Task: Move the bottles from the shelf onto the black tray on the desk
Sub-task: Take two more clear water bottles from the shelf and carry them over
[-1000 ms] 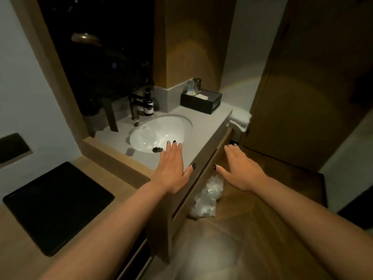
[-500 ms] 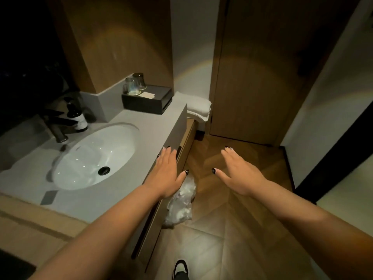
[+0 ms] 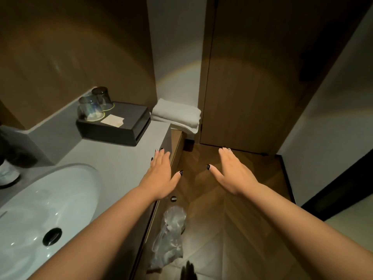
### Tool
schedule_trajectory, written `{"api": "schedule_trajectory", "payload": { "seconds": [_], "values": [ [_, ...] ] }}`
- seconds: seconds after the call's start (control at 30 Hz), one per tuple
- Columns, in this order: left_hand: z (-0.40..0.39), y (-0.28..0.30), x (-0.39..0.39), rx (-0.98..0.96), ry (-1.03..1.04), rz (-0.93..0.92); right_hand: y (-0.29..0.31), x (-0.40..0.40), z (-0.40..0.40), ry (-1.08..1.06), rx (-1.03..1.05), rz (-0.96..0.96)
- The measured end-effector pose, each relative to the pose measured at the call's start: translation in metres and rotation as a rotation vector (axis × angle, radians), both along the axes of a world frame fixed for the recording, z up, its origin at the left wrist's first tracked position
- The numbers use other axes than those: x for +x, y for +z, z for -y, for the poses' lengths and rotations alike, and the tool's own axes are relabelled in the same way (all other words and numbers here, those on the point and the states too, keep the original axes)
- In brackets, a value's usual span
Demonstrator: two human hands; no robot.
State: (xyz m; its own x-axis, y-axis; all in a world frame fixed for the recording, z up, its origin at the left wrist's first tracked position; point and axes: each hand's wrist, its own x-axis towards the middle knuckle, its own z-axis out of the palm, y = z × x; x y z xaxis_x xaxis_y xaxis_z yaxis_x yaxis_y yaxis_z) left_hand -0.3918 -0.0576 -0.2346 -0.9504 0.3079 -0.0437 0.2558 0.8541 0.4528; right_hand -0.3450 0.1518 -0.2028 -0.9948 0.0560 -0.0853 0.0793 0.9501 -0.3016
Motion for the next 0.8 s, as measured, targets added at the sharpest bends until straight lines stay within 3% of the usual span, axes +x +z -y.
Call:
{"api": "schedule_trajectory", "payload": {
  "seconds": [0.33, 0.6, 0.8],
  "values": [
    [-0.078, -0.008, -0.147, 0.05, 0.101, 0.037, -0.005, -0.166, -0.073, 0.059, -0.11, -0.043],
    [-0.135, -0.013, -0.256, 0.21, 0.398, 0.092, 0.012, -0.311, -0.15, 0.22, -0.159, -0.005],
    [-0.149, -0.01, -0.325, 0.32, 0.518, 0.095, 0.002, -0.396, -0.157, 0.319, -0.198, 0.047]
  ]
}}
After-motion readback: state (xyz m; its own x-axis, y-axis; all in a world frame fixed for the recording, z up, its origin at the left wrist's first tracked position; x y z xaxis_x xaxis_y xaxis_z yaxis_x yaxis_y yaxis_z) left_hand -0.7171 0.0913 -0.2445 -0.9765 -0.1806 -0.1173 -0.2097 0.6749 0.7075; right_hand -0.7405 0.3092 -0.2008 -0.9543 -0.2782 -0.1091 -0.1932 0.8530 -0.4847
